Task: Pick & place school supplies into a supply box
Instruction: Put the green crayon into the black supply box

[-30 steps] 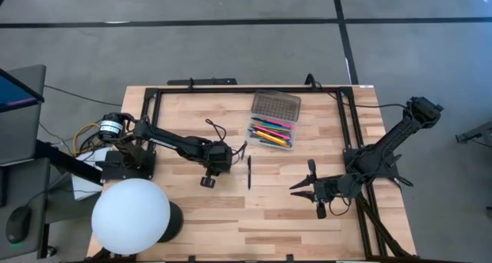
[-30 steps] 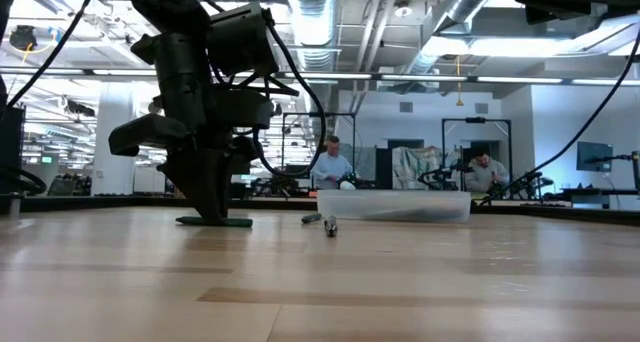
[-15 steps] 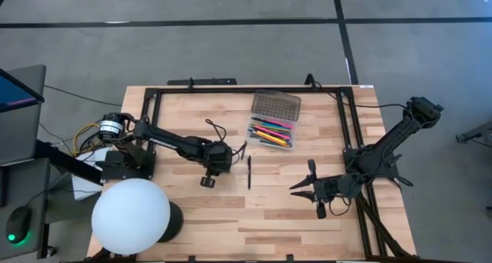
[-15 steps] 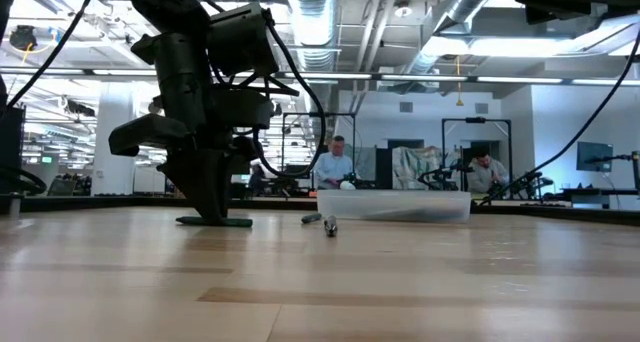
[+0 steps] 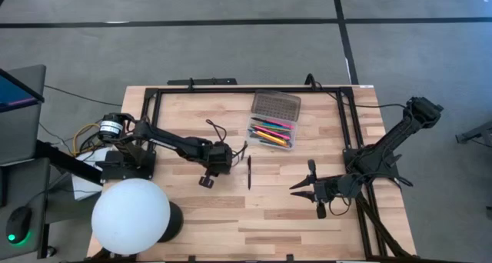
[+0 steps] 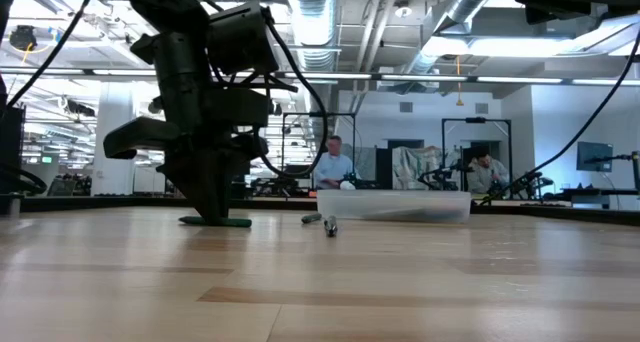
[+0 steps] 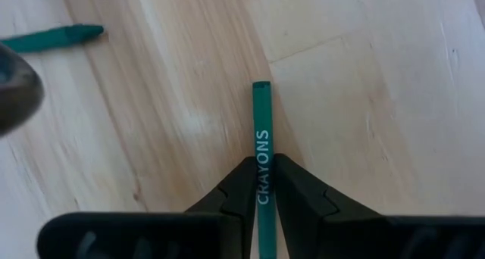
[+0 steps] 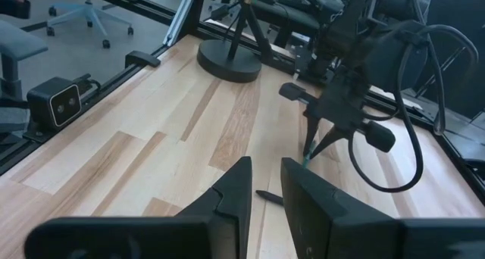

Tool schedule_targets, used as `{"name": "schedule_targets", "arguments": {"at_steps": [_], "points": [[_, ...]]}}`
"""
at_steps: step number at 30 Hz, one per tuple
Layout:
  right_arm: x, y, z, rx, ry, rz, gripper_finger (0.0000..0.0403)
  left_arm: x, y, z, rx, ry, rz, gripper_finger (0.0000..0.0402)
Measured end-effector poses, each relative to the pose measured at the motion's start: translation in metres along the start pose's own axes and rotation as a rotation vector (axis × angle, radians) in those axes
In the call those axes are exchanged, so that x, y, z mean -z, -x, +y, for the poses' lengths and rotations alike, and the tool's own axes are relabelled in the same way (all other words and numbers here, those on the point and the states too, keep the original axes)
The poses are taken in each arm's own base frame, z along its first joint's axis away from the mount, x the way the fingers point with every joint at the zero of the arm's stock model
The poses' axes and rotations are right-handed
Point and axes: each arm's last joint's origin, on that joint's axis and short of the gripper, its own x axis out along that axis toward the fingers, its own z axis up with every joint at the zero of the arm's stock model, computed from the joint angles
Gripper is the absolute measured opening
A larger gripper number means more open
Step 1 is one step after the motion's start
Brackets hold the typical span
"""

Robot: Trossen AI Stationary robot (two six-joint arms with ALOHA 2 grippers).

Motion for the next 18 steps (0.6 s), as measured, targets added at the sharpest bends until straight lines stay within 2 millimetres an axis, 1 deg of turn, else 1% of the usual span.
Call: {"name": "schedule_targets", "arguments": {"at_steps": [18], "points": [[0.0000, 0.0000, -0.0001, 0.000, 0.000, 0.000, 0.0067, -0.0047, 0.0000, -0.0005, -0.008, -0.050, -0.046, 0.0043]]}}
